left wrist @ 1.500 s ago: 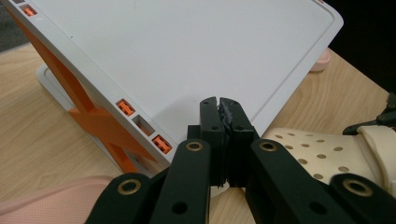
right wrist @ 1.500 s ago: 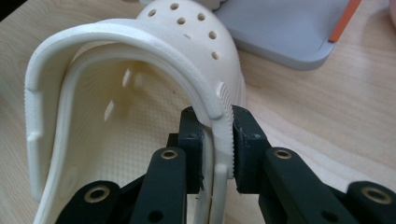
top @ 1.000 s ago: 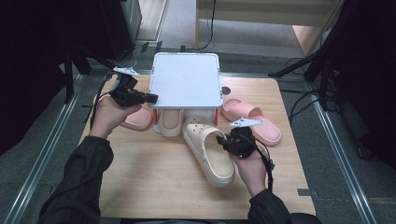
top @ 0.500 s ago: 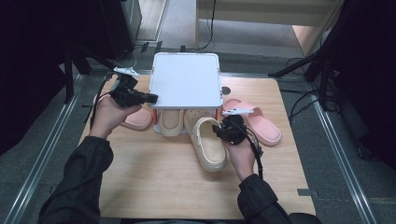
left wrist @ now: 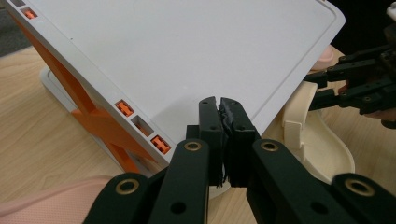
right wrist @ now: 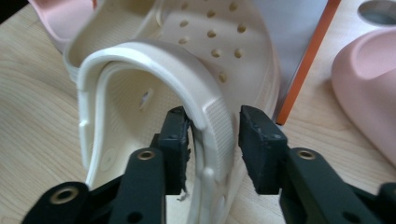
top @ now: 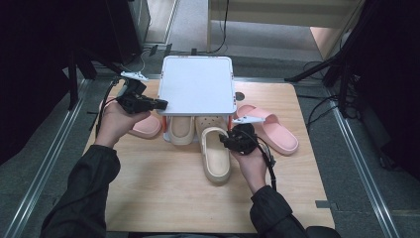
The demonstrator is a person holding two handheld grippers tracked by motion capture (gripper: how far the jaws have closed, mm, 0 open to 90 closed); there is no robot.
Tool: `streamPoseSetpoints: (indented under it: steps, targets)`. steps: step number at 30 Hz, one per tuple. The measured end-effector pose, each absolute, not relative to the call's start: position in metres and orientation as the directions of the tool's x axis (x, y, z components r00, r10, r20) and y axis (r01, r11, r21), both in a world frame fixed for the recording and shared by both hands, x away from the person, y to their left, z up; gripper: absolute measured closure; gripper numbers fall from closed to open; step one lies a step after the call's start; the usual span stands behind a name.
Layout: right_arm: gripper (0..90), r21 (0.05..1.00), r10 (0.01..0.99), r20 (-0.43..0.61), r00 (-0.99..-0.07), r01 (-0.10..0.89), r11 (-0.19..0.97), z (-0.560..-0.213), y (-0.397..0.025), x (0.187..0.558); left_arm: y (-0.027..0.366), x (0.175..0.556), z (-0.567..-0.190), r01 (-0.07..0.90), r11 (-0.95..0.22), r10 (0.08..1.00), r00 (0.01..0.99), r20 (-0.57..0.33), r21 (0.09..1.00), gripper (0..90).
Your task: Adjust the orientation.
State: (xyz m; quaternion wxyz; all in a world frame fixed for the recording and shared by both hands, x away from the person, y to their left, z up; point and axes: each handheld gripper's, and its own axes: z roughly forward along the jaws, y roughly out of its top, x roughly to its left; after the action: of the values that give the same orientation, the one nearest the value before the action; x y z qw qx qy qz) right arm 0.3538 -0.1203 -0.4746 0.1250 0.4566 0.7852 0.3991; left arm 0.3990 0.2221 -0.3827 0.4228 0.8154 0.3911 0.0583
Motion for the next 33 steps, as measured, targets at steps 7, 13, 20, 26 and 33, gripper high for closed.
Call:
streamPoseSetpoints:
  steps: [7,13,20,26,33]
  targets:
    - [57.2,0.763,0.788,0.187,-0.587,0.592,0.26,-0.462,-0.131,0.336,0.222,0.399,-0.383,0.589,-0.336,0.689,0.686,-0.235,0.735,87.5]
    - [67.9,0.771,0.767,0.192,-0.613,0.577,0.268,-0.459,-0.138,0.315,0.221,0.398,-0.382,0.589,-0.337,0.691,0.684,-0.232,0.735,87.4]
    - [79.0,0.792,0.737,0.202,-0.645,0.55,0.264,-0.467,-0.141,0.287,0.222,0.398,-0.383,0.587,-0.338,0.69,0.686,-0.231,0.736,87.2]
    - [90.0,0.786,0.717,0.202,-0.668,0.547,0.288,-0.476,-0.139,0.263,0.222,0.398,-0.383,0.587,-0.335,0.69,0.686,-0.232,0.737,87.2]
    - [90.0,0.785,0.701,0.173,-0.692,0.527,0.327,-0.489,-0.135,0.246,0.221,0.397,-0.383,0.585,-0.335,0.698,0.681,-0.222,0.739,88.2]
